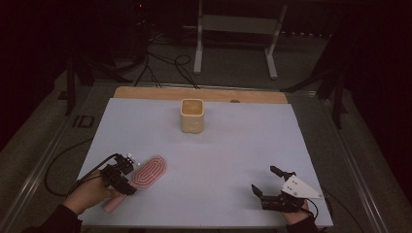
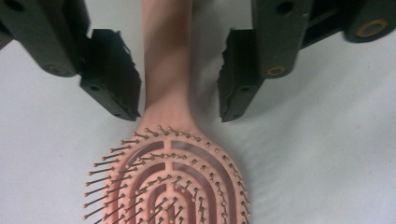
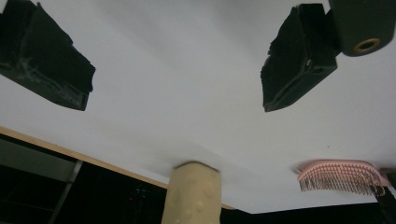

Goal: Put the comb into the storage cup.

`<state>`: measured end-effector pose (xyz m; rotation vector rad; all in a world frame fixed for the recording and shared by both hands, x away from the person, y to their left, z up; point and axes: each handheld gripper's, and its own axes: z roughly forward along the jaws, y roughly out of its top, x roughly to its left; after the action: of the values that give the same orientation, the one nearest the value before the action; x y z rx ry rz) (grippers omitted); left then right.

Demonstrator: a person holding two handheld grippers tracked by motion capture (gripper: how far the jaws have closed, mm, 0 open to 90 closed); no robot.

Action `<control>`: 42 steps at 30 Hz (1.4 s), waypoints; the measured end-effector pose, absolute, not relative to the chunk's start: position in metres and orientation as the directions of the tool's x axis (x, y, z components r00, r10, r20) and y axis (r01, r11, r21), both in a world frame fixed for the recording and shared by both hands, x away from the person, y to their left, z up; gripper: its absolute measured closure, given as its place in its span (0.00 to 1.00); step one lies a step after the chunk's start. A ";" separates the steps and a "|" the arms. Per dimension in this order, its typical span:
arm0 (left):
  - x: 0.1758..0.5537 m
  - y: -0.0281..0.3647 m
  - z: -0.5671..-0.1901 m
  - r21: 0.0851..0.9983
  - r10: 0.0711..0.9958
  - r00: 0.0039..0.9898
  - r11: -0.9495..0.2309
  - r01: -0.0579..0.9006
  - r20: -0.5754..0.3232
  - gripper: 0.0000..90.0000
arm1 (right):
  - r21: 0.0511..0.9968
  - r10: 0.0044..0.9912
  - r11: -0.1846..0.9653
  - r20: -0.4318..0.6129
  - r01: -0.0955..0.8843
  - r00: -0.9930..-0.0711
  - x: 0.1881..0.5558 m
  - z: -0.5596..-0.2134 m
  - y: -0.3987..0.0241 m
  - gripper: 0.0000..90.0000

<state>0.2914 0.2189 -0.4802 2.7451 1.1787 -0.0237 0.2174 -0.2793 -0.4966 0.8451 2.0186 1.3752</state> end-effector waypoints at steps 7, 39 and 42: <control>0.294 0.216 -0.480 0.115 0.715 0.692 -0.683 0.721 -0.096 0.68 | 0.941 0.753 0.280 -0.093 0.189 -0.651 0.217 -0.497 -0.280 0.10; 0.295 0.210 -0.467 0.192 0.702 0.700 -0.675 0.713 -0.130 0.78 | 0.942 0.754 0.276 -0.088 0.193 -0.650 0.217 -0.497 -0.280 0.10; 0.294 0.207 -0.463 0.223 0.693 0.708 -0.675 0.703 -0.136 0.78 | 0.941 0.754 0.279 -0.090 0.194 -0.650 0.217 -0.497 -0.280 0.10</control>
<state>0.2937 0.2070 -0.4630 2.6583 1.1081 -0.0581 0.2172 -0.2797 -0.4970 0.8485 2.0197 1.3736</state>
